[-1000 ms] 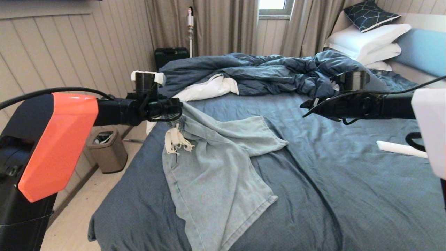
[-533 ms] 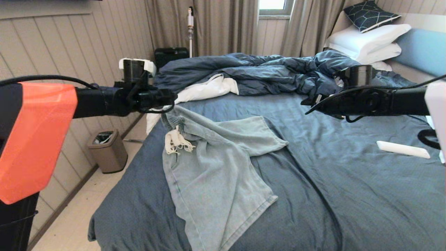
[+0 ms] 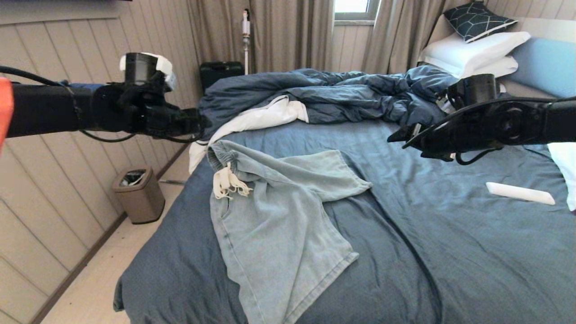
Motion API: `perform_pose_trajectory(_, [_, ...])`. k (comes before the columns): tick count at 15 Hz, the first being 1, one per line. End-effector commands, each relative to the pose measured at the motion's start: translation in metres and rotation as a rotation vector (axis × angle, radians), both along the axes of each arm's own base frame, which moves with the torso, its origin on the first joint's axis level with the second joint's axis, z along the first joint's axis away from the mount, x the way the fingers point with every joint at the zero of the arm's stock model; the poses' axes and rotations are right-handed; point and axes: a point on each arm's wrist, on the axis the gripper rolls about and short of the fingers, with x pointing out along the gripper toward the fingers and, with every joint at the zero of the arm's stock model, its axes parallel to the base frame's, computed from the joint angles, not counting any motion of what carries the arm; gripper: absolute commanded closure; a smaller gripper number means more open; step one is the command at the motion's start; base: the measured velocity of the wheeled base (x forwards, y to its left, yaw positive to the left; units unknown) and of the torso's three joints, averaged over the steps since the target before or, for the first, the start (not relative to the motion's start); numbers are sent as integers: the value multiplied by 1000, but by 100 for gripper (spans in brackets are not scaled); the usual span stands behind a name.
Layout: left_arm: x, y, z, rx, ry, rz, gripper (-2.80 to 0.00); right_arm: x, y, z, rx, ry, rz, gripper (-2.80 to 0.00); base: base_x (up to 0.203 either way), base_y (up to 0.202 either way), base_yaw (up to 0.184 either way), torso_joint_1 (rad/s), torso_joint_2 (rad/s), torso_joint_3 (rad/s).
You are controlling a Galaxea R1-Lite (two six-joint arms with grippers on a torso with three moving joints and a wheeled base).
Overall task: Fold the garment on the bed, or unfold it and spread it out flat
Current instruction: Unford the blue shorts
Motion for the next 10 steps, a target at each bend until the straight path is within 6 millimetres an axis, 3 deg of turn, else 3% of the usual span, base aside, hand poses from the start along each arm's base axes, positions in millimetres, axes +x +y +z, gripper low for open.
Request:
perform_pose_trajectory(1, [-38,9,16,-12,22,-7,0,-30,12,11,12,4,48,0,0,0,0,0,0,0])
perform_pose_trajectory(4, [-82,19,-3,-55,149,-24,0,-69,40,5,13,96,149,0,0,0,0,0,0,0])
perform_pose_trajectory(7, [-125,32,-34,-66,252,-5,0,-112,67,-3,17,254,279,0,0,0,0,0,0,0])
perform_pose_trajectory(10, [-146,38,-60,-134,234,34,0,-123,73,-32,9,379,305,0,0,0,0,0,0,0])
